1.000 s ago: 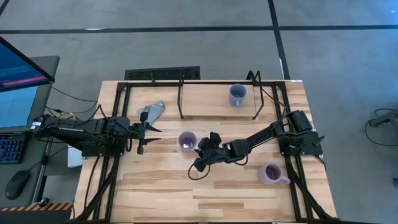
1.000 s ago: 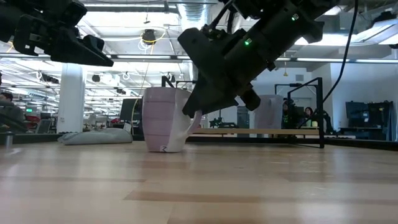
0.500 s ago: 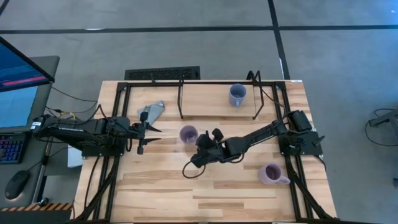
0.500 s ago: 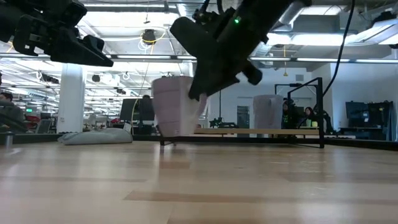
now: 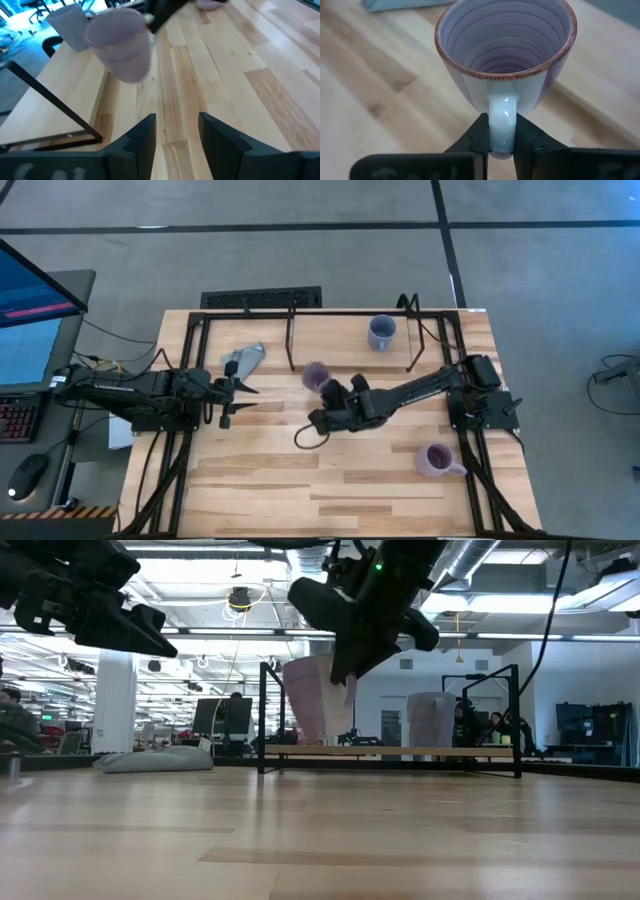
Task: Stack small to large cups/mugs on shelf
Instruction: Put the left purple cup on the shelf
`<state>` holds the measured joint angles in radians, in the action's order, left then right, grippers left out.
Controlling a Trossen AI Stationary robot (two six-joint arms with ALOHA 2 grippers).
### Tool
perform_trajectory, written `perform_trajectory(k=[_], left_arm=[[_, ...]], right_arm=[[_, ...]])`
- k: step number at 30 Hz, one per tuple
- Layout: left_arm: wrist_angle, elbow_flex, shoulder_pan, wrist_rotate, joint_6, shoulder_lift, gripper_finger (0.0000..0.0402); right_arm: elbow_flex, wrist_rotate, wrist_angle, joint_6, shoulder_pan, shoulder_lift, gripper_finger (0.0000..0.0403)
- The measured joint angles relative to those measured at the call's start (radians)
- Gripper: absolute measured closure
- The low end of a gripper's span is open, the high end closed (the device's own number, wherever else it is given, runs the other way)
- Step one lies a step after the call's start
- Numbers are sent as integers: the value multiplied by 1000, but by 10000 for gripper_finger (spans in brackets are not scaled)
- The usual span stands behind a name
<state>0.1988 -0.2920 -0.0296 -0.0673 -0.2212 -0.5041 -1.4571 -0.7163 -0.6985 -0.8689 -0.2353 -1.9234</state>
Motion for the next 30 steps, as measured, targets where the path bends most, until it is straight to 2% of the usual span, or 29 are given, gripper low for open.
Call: perform_trajectory(k=[7, 19, 24, 30], left_arm=[[33, 0, 0, 0, 26, 0, 262], [41, 0, 0, 3, 34, 0, 262], [48, 0, 0, 3, 45, 0, 262], [52, 0, 0, 3, 52, 0, 262]], right_arm=[[23, -46, -50, 2, 40, 121, 338], [24, -165, -242, -13, 85, 311, 337], [24, -186, -288, -14, 132, 344, 337], [24, -154, -281, -13, 206, 313, 337]])
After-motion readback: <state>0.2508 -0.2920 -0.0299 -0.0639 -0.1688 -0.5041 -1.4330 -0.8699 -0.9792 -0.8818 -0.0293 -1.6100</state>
